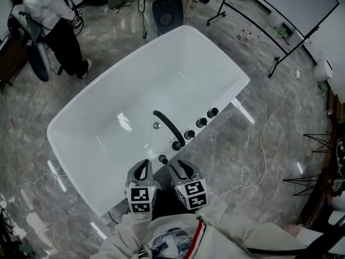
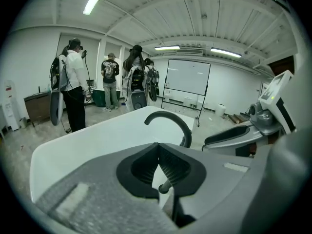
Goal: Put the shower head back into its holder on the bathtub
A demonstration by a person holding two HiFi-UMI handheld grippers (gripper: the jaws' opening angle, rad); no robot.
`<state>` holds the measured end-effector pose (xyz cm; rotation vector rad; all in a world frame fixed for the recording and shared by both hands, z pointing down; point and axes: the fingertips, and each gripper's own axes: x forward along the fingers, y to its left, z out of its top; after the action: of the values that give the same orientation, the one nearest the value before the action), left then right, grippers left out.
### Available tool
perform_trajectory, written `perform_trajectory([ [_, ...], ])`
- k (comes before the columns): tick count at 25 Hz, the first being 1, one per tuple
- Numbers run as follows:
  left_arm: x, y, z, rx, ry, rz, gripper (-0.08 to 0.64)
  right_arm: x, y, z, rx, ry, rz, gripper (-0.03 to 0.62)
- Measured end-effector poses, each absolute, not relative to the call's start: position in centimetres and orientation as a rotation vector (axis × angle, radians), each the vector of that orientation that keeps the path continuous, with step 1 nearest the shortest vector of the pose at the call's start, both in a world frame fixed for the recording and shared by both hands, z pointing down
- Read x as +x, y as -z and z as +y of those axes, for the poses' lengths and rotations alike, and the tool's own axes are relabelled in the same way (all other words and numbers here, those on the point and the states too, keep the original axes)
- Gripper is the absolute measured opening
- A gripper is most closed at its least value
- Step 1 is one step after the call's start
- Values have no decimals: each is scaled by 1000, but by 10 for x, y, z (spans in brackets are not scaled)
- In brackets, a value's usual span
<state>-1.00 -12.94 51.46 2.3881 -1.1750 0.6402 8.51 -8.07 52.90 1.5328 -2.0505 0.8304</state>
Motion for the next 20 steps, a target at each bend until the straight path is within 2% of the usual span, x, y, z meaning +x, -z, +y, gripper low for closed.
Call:
perform_trajectory([
  [4,0,-480,-145,2419,-600,-1205,2,94,-499,-86,1558,-801,-2079,128],
  [9,9,-448,-151,2499,-571,-1222,2,108,-465,-95,1628,-736,-2105,48],
  [14,-6,-425,-145,2488,-517,-1236,2,106,-441,-104,1661,-692,-2154,8],
  [20,-19,-415,-142,2546,-520,-1210,2,95,-420,-110,1701,-638,-2167,6],
])
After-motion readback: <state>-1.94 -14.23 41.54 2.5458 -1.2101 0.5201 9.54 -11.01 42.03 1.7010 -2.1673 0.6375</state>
